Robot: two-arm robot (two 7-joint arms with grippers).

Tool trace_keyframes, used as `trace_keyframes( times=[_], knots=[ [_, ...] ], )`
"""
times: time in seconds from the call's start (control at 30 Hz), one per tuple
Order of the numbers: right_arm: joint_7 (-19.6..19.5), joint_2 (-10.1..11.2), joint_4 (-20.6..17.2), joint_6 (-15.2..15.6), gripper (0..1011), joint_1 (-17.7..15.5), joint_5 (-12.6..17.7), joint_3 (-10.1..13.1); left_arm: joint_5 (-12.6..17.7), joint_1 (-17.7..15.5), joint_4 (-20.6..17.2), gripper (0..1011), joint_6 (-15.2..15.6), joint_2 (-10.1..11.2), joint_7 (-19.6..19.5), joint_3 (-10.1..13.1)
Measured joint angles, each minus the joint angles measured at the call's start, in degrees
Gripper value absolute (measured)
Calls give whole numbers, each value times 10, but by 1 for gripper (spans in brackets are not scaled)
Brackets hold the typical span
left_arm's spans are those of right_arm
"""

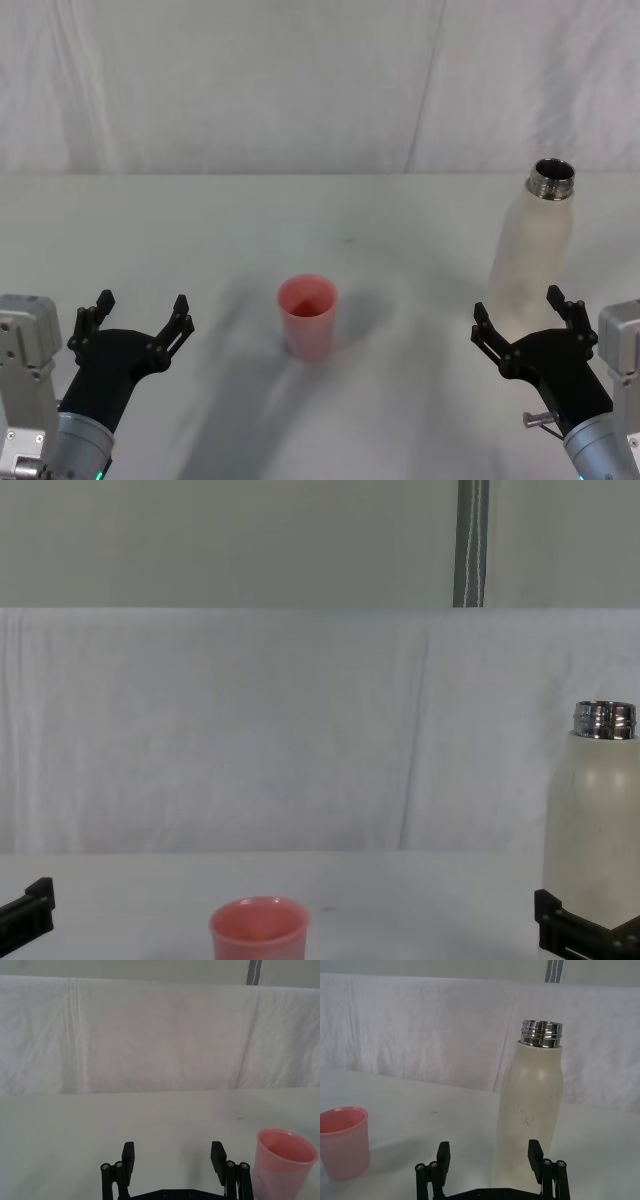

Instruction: Grasp the thermos with one hand and pour water into the cup lid.

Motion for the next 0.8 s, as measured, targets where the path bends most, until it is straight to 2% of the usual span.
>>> trace_keyframes(
  times=[0.8],
  knots=[
    [0,0,0,0,1003,0,0,0,0,0,0,1001,0,0,0,0]
  ],
)
